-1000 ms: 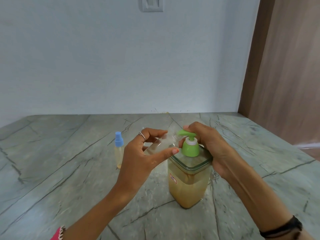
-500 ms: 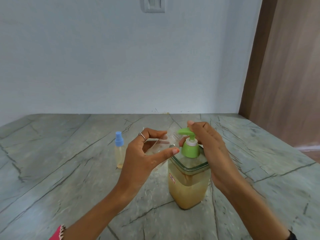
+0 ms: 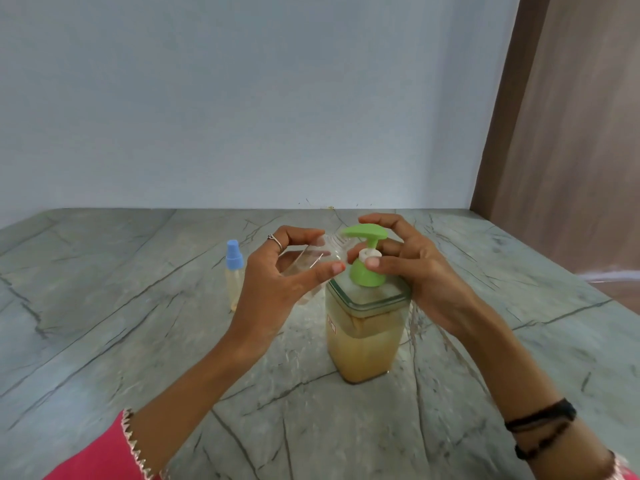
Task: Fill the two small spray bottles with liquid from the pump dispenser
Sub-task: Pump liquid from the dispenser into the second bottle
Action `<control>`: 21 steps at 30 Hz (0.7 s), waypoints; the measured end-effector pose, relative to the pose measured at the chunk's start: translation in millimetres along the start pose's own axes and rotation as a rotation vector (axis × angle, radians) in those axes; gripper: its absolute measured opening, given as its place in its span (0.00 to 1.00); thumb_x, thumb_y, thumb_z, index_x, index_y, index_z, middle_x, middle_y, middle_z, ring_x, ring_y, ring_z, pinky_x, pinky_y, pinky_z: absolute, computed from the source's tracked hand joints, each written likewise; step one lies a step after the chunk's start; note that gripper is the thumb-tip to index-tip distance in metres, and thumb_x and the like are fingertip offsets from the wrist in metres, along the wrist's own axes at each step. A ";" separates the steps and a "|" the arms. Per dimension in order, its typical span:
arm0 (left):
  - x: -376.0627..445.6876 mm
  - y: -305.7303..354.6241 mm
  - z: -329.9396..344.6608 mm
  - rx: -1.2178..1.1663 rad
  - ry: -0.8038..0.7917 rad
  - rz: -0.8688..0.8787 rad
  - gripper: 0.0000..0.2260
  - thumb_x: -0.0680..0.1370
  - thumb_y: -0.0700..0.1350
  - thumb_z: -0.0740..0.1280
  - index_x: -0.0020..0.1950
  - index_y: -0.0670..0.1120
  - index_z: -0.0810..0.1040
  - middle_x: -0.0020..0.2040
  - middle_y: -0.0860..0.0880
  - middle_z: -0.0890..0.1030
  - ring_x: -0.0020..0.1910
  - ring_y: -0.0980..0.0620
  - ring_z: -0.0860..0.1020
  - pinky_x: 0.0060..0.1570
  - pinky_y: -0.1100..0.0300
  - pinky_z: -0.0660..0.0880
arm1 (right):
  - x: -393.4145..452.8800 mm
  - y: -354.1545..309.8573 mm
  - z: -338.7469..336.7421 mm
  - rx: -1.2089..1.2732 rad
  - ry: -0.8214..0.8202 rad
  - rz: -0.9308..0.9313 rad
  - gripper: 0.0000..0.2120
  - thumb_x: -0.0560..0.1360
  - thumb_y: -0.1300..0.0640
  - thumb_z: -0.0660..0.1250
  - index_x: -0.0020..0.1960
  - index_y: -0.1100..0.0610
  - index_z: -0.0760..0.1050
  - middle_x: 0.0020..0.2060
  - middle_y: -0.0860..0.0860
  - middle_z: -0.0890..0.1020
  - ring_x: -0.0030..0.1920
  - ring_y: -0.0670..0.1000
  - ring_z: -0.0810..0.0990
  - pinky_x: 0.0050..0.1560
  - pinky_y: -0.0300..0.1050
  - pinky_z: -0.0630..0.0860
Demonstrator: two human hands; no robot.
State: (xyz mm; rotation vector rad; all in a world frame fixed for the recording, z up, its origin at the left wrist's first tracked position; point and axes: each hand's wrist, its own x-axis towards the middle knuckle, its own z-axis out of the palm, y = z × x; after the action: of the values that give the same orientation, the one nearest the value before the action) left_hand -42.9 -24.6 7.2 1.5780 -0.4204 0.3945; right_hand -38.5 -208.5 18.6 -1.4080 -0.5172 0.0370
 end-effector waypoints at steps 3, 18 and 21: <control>0.2 -0.5 -0.9 -0.002 0.006 -0.002 0.19 0.61 0.47 0.74 0.51 0.47 0.78 0.47 0.52 0.82 0.47 0.57 0.82 0.47 0.63 0.79 | 1.5 7.0 4.8 0.020 0.101 -0.074 0.25 0.65 0.66 0.70 0.60 0.52 0.71 0.48 0.64 0.82 0.46 0.51 0.84 0.45 0.39 0.79; 4.3 -1.3 -5.5 0.018 0.010 0.017 0.17 0.63 0.46 0.74 0.51 0.49 0.77 0.48 0.54 0.81 0.46 0.59 0.82 0.49 0.63 0.78 | -1.7 20.6 26.9 -0.280 0.240 -0.386 0.11 0.72 0.61 0.67 0.52 0.50 0.75 0.44 0.54 0.82 0.44 0.53 0.82 0.42 0.41 0.78; 5.2 -2.0 -6.2 0.027 0.011 0.018 0.17 0.62 0.47 0.74 0.50 0.50 0.77 0.49 0.53 0.82 0.48 0.57 0.82 0.51 0.61 0.78 | -0.7 21.0 31.9 -0.334 0.315 -0.407 0.10 0.72 0.57 0.72 0.51 0.51 0.75 0.41 0.49 0.82 0.41 0.49 0.81 0.40 0.38 0.77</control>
State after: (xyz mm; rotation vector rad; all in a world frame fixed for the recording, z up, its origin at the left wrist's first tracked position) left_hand -37.4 -18.5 8.4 1.5986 -0.4230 0.4243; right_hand -45.0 -175.3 0.8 -1.5693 -0.5525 -0.6139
